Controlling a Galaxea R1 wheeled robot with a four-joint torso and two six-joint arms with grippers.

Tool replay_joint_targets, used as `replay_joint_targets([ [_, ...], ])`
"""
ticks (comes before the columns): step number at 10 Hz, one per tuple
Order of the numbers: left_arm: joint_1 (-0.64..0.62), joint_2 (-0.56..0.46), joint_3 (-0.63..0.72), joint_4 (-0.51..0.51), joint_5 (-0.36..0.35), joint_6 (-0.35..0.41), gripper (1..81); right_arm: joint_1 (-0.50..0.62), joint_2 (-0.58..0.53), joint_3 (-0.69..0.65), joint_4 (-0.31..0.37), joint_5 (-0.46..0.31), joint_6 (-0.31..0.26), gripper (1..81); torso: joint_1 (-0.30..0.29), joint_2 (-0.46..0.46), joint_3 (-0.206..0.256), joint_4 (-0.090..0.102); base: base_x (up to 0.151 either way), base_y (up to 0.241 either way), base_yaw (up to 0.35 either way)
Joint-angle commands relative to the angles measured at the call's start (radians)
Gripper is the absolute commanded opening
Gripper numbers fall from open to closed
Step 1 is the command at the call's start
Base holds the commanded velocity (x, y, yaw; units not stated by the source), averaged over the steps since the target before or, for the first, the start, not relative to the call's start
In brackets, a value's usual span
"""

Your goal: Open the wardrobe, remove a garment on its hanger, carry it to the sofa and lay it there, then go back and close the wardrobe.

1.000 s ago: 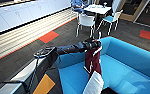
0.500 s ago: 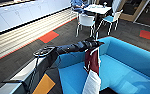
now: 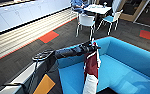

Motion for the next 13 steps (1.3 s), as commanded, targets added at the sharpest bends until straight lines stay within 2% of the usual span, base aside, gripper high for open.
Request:
replay_joint_targets([
  [1,-0.156,0.018,0.028,0.101,0.02,0.007,81.1,-0.012,0.008,0.005,-0.005,-0.068,-0.003,81.1,0.0,0.0,0.0,0.0,0.0,0.0,0.0],
  [5,-0.063,-0.006,-0.012,0.264,0.093,0.007,81.1,-0.017,0.008,0.005,-0.005,-0.056,-0.003,81.1,0.0,0.0,0.0,0.0,0.0,0.0,0.0],
  [8,0.028,-0.038,-0.029,0.359,0.098,0.007,81.1,-0.017,0.008,0.005,-0.005,-0.056,-0.003,81.1,0.0,0.0,0.0,0.0,0.0,0.0,0.0],
  [13,0.111,-0.14,-0.041,0.439,0.098,0.007,81.1,-0.017,0.008,0.007,-0.007,-0.056,-0.003,81.1,0.0,0.0,0.0,0.0,0.0,0.0,0.0],
])
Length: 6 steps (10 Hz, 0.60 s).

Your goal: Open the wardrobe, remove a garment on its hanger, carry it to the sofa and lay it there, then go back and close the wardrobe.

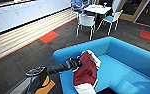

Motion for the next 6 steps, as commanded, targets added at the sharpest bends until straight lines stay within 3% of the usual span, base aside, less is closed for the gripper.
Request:
replay_joint_targets([
  [1,-0.12,-0.014,0.019,0.058,0.0,0.004,81.1,-0.013,0.008,0.007,-0.007,-0.073,-0.003,81.1,0.0,0.0,0.0,0.0,0.0,0.0,0.0],
  [6,-0.003,-0.104,0.014,0.077,-0.008,0.006,81.1,-0.013,0.008,0.007,-0.007,-0.073,-0.005,81.1,0.0,0.0,0.0,0.0,0.0,0.0,0.0],
])
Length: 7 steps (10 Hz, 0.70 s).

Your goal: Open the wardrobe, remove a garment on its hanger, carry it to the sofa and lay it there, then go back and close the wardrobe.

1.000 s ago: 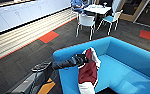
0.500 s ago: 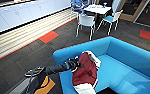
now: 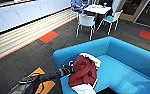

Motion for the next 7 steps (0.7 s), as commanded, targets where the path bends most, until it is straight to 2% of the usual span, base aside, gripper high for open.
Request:
replay_joint_targets([
  [1,-0.086,-0.027,0.023,0.042,0.006,0.005,81.1,-0.014,0.008,0.007,-0.007,-0.074,-0.003,81.1,0.0,0.0,0.0,0.0,0.0,0.0,0.0],
  [3,-0.011,-0.057,0.032,0.054,0.003,0.005,81.1,-0.014,0.008,0.007,-0.007,-0.074,-0.003,81.1,0.0,0.0,0.0,0.0,0.0,0.0,0.0],
  [7,0.174,-0.071,0.027,0.153,-0.002,0.005,81.1,-0.014,0.008,0.007,-0.007,-0.074,-0.005,81.1,0.0,0.0,0.0,0.0,0.0,0.0,0.0],
])
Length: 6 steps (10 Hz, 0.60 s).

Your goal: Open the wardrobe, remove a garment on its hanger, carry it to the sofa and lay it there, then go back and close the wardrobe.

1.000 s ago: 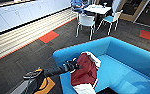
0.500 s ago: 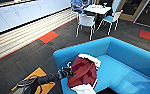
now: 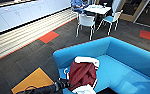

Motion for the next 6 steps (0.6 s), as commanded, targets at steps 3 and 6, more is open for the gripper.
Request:
replay_joint_targets([
  [3,0.079,-0.006,0.037,0.097,0.01,0.004,81.1,-0.014,0.008,0.007,-0.007,-0.073,-0.005,81.1,0.0,0.0,0.055,0.0,0.0,0.0,0.0],
  [6,0.204,0.01,0.03,0.148,0.004,0.017,81.1,-0.013,0.008,0.007,-0.007,-0.073,-0.005,81.1,-0.001,0.0,0.052,0.0,0.0,0.0,0.0],
])
